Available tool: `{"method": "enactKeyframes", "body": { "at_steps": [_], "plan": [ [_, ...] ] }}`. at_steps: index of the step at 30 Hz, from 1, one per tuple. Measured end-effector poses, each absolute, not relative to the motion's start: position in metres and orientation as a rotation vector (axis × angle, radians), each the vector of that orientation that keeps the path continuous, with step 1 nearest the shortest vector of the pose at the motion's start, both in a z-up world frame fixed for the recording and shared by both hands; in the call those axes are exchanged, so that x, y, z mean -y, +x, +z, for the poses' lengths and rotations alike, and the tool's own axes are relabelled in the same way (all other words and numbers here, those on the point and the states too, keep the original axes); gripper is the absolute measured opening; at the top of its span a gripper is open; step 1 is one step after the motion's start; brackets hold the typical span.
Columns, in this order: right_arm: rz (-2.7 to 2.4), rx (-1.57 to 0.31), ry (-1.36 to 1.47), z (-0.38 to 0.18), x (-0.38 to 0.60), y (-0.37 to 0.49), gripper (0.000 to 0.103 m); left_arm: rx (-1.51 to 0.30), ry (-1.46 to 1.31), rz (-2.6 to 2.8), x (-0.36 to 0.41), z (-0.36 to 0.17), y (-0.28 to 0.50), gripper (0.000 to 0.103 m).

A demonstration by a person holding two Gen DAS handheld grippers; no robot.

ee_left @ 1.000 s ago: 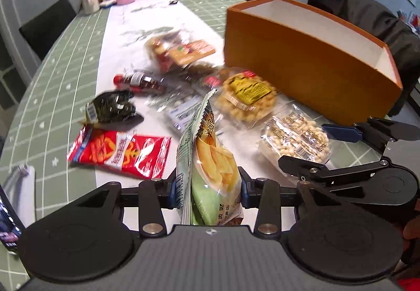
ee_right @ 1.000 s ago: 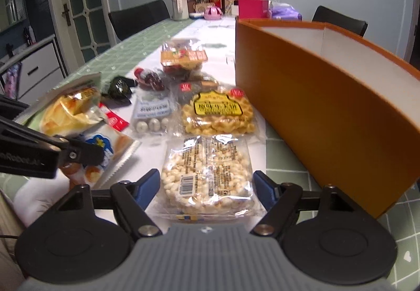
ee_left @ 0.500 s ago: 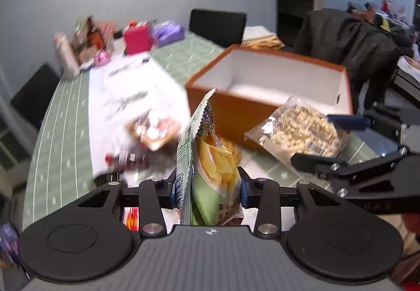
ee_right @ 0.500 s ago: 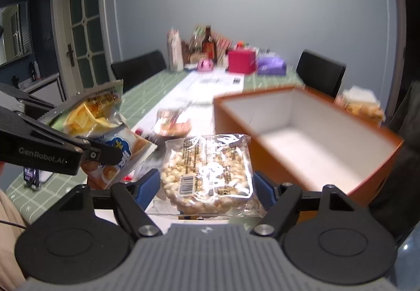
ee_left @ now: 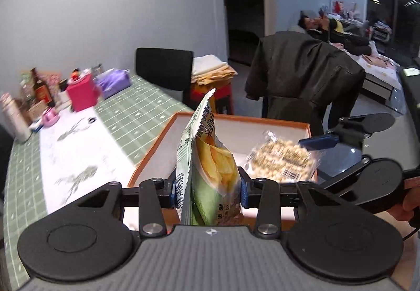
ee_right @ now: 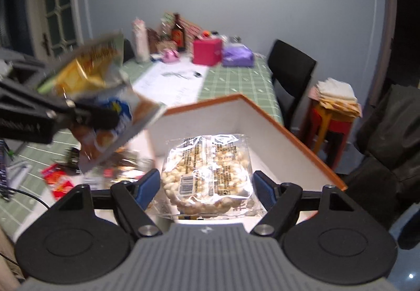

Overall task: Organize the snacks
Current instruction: 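Carry both bags into the orange box and open both tools to release them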

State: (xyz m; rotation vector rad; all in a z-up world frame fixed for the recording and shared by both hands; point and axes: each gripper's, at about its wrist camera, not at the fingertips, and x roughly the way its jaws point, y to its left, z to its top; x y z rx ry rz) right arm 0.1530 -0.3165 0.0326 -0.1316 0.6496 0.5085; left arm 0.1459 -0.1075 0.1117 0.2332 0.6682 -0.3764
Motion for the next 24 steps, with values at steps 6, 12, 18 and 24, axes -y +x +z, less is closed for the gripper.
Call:
{"method": "enactKeyframes", "body": {
  "at_steps": [6,12,18,24],
  "plan": [
    [0.516,-0.811,-0.206,0.01,0.313,0.203,0.075,-0.775,0.259,-0.416,0.134,0.079,0.193,0.047],
    [0.572,-0.966,-0.299,-0.022,0.303,0.233,0.075,-0.909,0.264,-0.403,0.144,0.04,0.228,0.047],
    [0.629,-1.073,-0.315,-0.04,0.294,0.253,0.075,-1.053,0.241,-0.439,0.147,0.014,0.249,0.047],
    [0.641,-1.132,-0.311,-0.044,0.296,0.263,0.075,-1.113,0.258,-0.429,0.151,-0.003,0.257,0.047]
  ]
}}
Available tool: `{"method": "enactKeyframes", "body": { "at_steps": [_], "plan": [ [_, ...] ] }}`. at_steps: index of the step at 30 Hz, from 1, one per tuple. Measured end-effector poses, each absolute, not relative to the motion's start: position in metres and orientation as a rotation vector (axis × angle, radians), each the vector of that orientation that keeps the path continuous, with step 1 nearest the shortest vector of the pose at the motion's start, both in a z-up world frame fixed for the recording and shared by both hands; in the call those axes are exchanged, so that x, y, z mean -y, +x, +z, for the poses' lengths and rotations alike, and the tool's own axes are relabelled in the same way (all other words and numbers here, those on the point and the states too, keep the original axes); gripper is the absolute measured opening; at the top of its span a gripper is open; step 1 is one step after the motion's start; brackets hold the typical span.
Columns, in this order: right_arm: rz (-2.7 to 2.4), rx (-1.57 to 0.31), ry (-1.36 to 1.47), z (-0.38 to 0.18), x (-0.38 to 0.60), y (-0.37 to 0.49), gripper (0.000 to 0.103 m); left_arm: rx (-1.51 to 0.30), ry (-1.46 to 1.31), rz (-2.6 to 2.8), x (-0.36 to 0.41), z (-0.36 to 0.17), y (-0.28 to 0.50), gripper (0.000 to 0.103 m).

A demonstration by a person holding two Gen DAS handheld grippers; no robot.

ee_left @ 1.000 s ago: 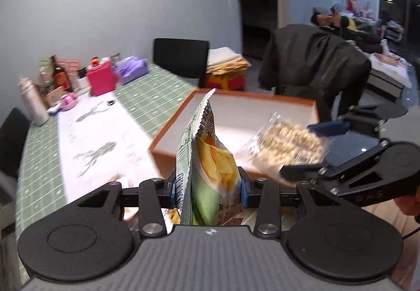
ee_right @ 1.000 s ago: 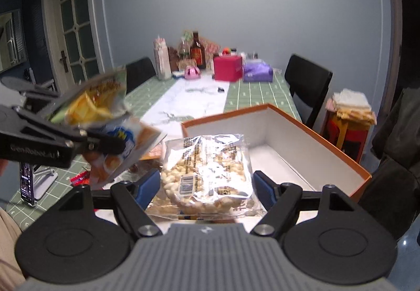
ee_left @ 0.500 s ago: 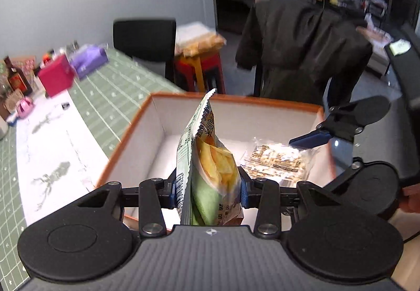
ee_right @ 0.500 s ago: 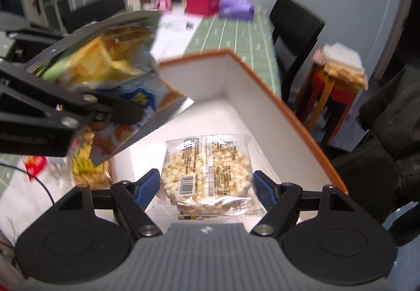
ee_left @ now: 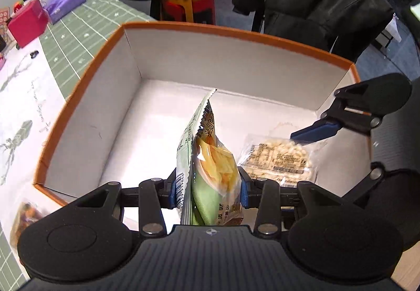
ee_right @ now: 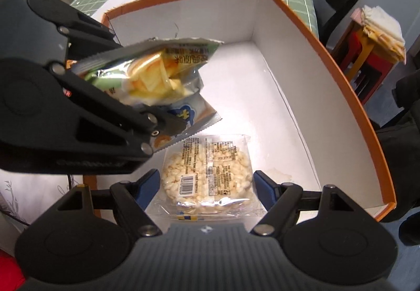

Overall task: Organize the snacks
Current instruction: 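Carry both bags into the orange box and open both tools to release them, then move both tools back to the table over the milk balls and waffle pack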

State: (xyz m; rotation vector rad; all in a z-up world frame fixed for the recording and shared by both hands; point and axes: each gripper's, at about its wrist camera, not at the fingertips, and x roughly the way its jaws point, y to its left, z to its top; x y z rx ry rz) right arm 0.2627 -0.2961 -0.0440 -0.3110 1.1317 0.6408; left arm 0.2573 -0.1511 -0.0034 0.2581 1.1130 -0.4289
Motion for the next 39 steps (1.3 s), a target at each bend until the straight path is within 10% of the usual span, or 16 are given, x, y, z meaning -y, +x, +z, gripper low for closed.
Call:
{"method": "enactKeyframes", "body": {
  "at_steps": [11,20,39],
  "plan": [
    [0.648,-1.207,-0.332,-0.06,0.297,0.274,0.076,-1.191,0.283,-0.457,0.158,-0.019,0.258,0.049],
    [0.631,-1.238,-0.337,-0.061,0.297,0.281,0.077,-1.179,0.273,-0.453,0.158,-0.009,0.252,0.07],
    [0.545,-1.022,-0.376,0.0,0.291,0.234,0.092,-0.977,0.172,-0.371,0.125,0.074,0.187,0.072]
  ]
}}
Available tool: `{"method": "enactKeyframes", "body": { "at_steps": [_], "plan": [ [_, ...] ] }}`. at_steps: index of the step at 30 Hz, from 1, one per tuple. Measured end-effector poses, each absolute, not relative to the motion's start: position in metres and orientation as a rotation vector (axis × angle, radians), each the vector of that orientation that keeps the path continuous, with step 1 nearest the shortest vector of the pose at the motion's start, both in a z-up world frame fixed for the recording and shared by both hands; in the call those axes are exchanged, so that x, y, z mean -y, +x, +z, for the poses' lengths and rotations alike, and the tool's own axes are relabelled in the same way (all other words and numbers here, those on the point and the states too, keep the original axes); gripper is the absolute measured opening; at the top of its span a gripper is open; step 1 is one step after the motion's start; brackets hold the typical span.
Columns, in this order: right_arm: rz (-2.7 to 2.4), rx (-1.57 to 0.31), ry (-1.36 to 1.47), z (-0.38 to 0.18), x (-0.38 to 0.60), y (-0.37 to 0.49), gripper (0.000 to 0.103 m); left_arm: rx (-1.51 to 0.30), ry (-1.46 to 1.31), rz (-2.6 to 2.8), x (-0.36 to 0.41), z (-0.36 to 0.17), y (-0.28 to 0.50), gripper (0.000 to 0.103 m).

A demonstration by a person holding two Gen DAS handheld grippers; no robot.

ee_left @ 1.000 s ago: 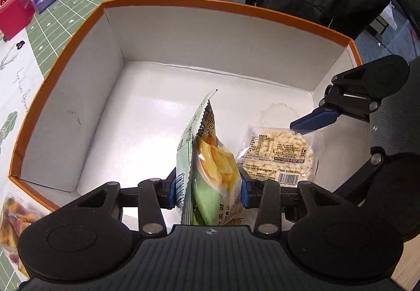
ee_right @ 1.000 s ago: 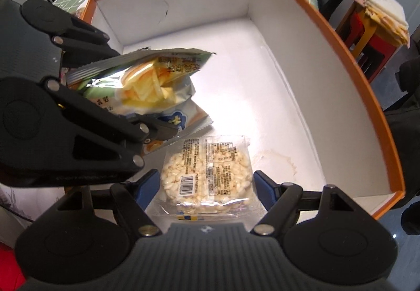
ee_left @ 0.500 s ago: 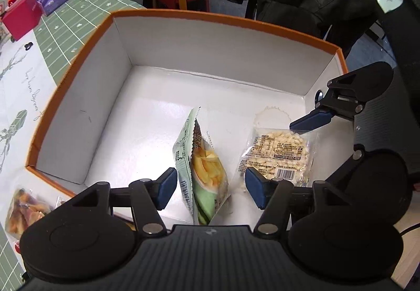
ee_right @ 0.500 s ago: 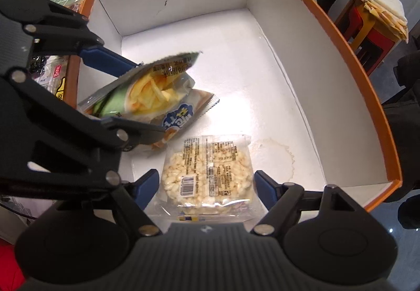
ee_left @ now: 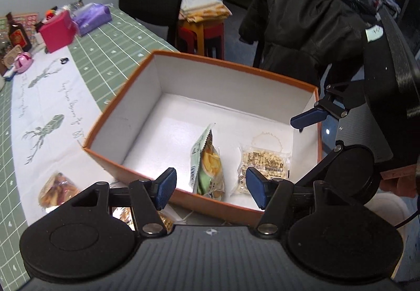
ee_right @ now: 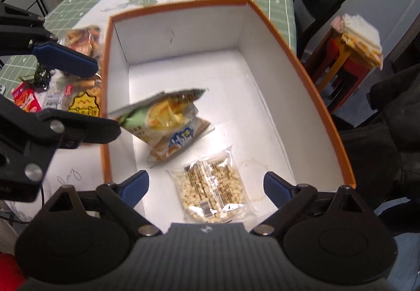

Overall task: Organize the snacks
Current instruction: 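Move both tools back to the table over the milk balls and waffle pack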

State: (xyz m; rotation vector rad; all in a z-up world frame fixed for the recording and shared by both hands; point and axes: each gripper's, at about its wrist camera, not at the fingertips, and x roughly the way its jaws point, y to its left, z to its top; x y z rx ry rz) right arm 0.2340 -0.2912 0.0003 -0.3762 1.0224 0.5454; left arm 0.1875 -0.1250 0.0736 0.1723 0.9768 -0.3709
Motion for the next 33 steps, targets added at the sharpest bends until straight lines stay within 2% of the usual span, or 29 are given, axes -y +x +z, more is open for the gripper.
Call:
{"method": "enactKeyframes", "body": {
  "at_steps": [4,9,13,15,24,33],
  "plan": [
    [0.526,-0.944,-0.331,0.012,0.287,0.211,0.091,-0.9,0.162,-0.325,0.111,0.091,0.163,0.073],
    [0.541,-0.824,-0.277,0.023,0.276,0.18,0.083,-0.807,0.167,-0.305,0.094,0.11,0.128,0.075],
    [0.606,-0.686,-0.183,0.032,0.267,0.152,0.08,-0.754,0.133,-0.283,0.076,0.116,0.108,0.076],
    [0.622,-0.626,-0.149,0.031,0.26,0.139,0.073,-0.733,0.103,-0.262,0.066,0.115,0.099,0.078],
    [0.659,-0.572,0.0,-0.015,0.216,0.107,0.072,-0.751,-0.047,-0.138,0.004,0.075,0.082,0.078],
    [0.641,-0.587,-0.17,-0.071,0.166,0.1,0.071,-0.834,-0.115,-0.004,-0.034,0.016,0.085,0.077]
  ]
}}
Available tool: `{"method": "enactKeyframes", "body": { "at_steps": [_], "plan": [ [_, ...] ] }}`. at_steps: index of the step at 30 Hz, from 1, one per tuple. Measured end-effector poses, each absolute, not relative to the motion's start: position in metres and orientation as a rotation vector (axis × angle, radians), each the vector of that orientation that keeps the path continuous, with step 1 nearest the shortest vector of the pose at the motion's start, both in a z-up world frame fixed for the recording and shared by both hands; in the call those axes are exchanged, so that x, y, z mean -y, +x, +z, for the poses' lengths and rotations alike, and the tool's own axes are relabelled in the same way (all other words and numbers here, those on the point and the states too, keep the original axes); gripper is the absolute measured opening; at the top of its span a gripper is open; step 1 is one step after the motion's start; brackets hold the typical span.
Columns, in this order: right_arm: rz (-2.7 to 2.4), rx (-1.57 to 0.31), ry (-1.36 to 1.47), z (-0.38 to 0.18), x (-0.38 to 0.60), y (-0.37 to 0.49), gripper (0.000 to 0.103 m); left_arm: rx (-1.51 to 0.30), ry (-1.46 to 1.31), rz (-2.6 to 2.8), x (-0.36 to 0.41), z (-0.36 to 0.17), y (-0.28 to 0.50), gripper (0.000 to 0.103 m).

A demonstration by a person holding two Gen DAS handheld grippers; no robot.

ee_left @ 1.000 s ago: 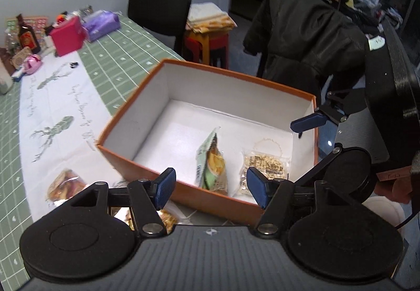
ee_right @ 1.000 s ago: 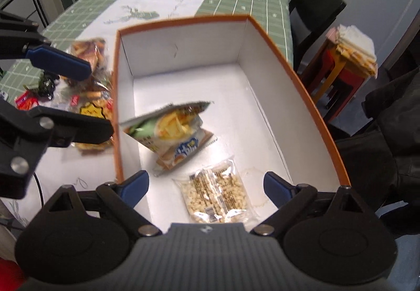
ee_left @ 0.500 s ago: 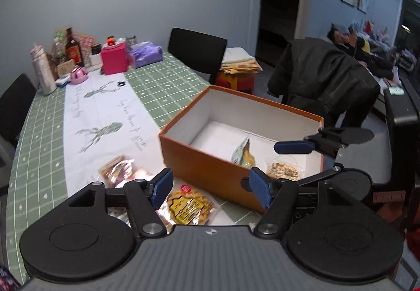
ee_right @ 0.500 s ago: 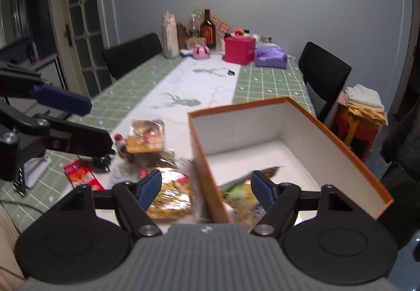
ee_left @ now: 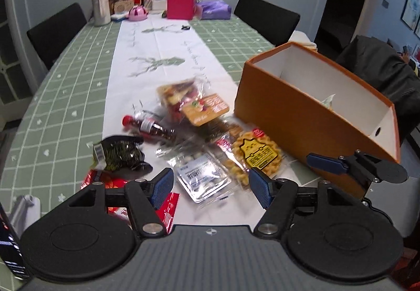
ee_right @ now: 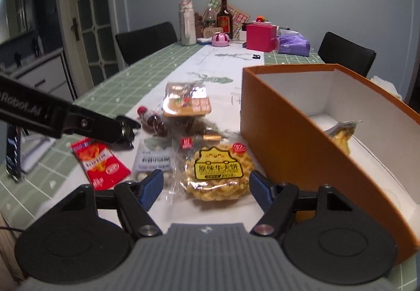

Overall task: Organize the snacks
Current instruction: 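Move both tools back to the table over the milk balls and waffle pack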

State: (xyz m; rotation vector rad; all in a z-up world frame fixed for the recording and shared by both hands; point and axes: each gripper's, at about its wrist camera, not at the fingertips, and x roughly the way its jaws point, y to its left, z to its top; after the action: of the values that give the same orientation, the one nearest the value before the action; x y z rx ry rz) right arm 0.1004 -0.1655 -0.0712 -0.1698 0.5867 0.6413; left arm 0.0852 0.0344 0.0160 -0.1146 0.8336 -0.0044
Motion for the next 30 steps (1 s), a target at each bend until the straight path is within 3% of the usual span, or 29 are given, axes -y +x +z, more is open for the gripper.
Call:
{"method": "enactKeyframes", "body": {
  "at_steps": [5,9,13,22,24,30],
  "plan": [
    [0.616,-0.594,-0.212,-0.082,0.154,0.116,0.071,-0.859,-0.147,0.014,-0.038,-0.009,0.097,0.078],
    [0.646,-0.596,-0.24,-0.092,0.142,0.127,0.081,-0.884,-0.167,0.05,-0.043,-0.028,0.11,0.078],
    [0.639,-0.57,-0.268,-0.099,0.135,0.137,0.083,-0.892,-0.213,0.073,-0.052,-0.042,0.12,0.079],
    [0.645,-0.561,-0.215,-0.109,0.139,0.138,0.084,-0.889,-0.279,0.079,-0.054,-0.06,0.126,0.085],
    [0.637,-0.542,-0.233,-0.111,0.138,0.132,0.086,-0.878,-0.267,0.096,-0.052,-0.062,0.124,0.09],
    [0.592,-0.545,-0.232,-0.115,0.135,0.128,0.092,-0.876,-0.232,0.106,-0.045,-0.062,0.123,0.092]
  ]
}}
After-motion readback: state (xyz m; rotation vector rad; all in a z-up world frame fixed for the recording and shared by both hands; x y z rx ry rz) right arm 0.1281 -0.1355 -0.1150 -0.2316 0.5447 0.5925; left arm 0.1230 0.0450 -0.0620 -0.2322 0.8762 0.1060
